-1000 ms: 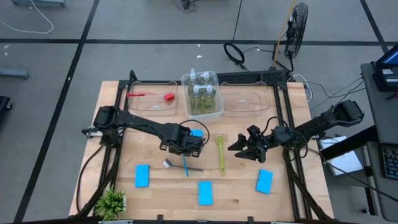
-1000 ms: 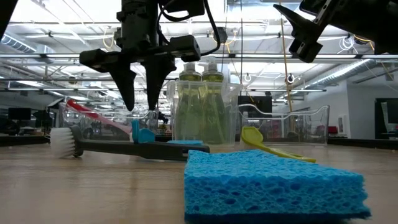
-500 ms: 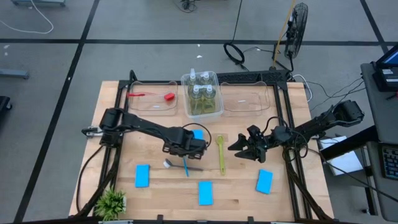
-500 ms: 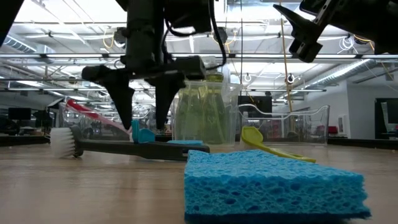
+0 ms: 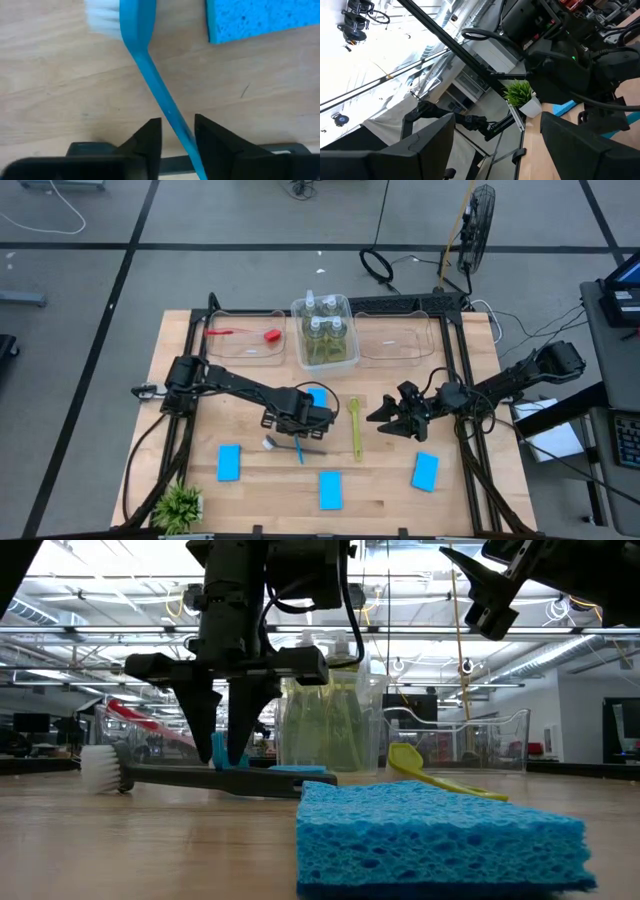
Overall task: Pick & Place Kitchen Sink Supplies
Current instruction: Put the blue dish brush into the left transparent bin
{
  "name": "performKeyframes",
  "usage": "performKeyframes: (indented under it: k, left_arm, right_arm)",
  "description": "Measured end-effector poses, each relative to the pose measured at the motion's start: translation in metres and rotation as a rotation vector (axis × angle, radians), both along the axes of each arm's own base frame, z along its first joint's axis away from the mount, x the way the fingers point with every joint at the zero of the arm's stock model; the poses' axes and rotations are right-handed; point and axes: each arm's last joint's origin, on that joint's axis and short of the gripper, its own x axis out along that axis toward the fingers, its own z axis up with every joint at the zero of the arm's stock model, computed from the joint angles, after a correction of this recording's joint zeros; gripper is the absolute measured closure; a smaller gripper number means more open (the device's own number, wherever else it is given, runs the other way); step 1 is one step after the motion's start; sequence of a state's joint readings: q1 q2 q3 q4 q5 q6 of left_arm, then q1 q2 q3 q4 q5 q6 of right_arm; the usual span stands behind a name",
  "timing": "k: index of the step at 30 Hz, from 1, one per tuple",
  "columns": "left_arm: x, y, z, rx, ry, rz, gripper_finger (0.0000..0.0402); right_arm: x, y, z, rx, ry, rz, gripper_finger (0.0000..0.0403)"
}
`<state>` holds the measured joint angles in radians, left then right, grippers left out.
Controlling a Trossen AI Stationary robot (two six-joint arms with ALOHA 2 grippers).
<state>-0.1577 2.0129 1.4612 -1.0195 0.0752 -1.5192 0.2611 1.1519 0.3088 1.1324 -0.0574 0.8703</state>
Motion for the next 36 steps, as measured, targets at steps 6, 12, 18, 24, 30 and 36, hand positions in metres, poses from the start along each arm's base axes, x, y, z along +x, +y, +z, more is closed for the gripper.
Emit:
performKeyframes:
  k: [6,12,18,24,30,36]
  left_arm:
    - [0.000,0.001,0.000,0.037,-0.006,0.000,0.0336]
    - [0.000,0.001,0.000,0.043,-0.007,-0.001,0.0367]
    - [0.000,0.001,0.000,0.050,-0.008,-0.008,0.0390]
    - [-0.001,0.001,0.000,0.053,0.006,0.001,0.0372]
    - [-0.006,0.001,0.011,0.065,0.002,0.003,0.0391]
    - [-0.021,0.006,0.050,0.132,-0.076,0.046,0.0392]
  right_arm:
    - [0.000,0.000,0.000,0.000,0.000,0.000,0.0124]
    - [0.000,0.000,0.000,0.000,0.000,0.000,0.0124]
    - [0.000,0.000,0.000,0.000,0.000,0.000,0.0124]
    - [0.000,0.000,0.000,0.000,0.000,0.000,0.0124]
    - [0.000,0.000,0.000,0.000,0.000,0.000,0.0124]
    - [0.000,0.000,0.000,0.000,0.000,0.000,0.0124]
